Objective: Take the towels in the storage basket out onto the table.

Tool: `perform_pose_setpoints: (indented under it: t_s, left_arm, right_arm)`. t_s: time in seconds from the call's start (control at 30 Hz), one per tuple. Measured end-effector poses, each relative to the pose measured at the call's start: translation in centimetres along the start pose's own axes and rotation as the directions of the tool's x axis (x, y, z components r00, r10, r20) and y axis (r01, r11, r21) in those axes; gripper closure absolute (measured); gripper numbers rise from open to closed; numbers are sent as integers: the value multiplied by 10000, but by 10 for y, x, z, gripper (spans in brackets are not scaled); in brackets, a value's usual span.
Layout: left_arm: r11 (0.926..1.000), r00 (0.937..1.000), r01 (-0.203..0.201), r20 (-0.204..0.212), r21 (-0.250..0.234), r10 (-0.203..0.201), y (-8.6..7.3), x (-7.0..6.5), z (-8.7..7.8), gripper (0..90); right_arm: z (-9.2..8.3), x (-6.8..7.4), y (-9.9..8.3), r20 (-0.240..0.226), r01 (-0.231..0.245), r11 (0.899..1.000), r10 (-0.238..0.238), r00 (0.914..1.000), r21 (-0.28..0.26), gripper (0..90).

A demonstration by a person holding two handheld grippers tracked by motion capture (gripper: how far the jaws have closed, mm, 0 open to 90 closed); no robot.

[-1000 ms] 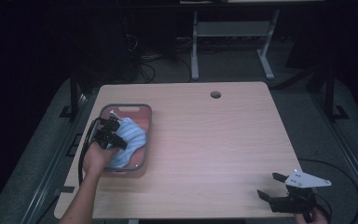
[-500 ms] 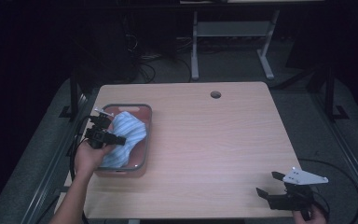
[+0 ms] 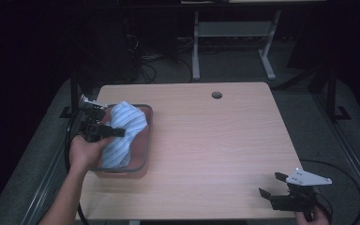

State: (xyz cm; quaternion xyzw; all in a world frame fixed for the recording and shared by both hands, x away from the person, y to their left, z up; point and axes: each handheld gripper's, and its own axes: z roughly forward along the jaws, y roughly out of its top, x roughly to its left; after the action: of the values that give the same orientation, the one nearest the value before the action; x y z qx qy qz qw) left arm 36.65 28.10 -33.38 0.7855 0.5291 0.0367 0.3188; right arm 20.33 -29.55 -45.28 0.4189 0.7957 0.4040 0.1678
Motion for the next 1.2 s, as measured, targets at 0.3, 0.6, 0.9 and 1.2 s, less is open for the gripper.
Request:
perform_pose_setpoints:
  t_s: [0.3, 0.6, 0.9, 1.2]
  left_arm:
    - [9999, 9999, -108, -97, -119, 107, 10, -7, -14, 715]
    - [9995, 9999, -166, -49, -270, 164, 25, -19, -27, 715]
    - [9979, 9984, -552, -116, -341, 549, 43, -36, -36, 715]
    - [9955, 9965, -831, -37, -463, 830, 58, -51, -40, 716]
  right_arm:
    - [1, 0, 0, -35, 6, 10000, -6, 10000, 17, 140]
    - [1, 0, 1, -82, 57, 10000, -57, 9999, 51, 140]
    - [0, -1, 0, -88, 105, 9999, -105, 9999, -10, 140]
    - [0, -1, 0, -86, 132, 9999, -132, 9999, 3, 140]
